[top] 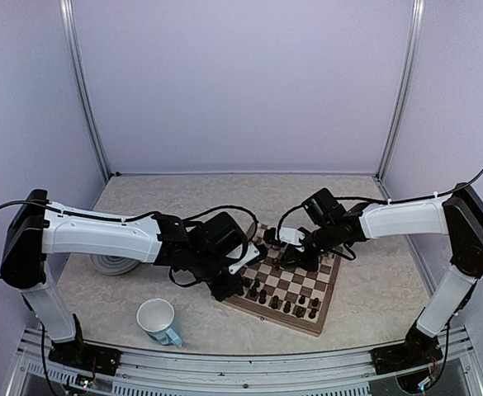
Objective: Set up the chess pieces on the board
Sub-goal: Place the knight at g8.
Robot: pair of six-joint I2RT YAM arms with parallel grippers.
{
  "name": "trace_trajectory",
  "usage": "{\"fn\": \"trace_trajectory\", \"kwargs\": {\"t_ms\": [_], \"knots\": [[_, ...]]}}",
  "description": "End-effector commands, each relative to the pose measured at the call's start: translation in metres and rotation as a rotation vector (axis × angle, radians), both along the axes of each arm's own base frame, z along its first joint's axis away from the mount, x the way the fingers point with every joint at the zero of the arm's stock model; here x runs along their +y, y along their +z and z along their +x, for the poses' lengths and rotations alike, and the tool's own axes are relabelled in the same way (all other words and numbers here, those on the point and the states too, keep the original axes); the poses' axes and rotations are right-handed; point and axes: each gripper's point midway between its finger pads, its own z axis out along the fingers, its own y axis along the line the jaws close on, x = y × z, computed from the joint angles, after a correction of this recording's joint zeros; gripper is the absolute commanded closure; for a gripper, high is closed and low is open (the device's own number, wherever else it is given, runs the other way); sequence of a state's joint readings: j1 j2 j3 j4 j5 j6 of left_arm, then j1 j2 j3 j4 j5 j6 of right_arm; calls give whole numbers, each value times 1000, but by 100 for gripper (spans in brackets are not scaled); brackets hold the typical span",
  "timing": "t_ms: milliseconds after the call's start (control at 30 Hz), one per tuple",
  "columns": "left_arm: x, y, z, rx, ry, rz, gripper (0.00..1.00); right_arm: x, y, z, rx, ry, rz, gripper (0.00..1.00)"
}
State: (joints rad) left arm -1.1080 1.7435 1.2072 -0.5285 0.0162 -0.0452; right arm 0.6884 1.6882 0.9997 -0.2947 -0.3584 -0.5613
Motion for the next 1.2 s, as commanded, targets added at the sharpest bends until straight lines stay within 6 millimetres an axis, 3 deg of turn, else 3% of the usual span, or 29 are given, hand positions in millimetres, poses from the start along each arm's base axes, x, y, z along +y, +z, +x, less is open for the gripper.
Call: {"fn": "trace_trajectory", "kwargs": {"t_ms": [0, 367, 767, 1167], "knots": [[-17, 11, 9, -41, -22, -26, 100, -1, 2, 4, -4, 1, -6, 100], [-16, -12, 13, -32, -24, 55, 100, -2, -1, 3, 1, 7, -12, 99], [-13, -18, 22, -62, 0, 96, 100, -2, -6, 2, 16, 9, -21, 99], [-9, -25, 21, -54, 2, 123, 91, -2, -8, 2, 21, 10, -26, 99]]}}
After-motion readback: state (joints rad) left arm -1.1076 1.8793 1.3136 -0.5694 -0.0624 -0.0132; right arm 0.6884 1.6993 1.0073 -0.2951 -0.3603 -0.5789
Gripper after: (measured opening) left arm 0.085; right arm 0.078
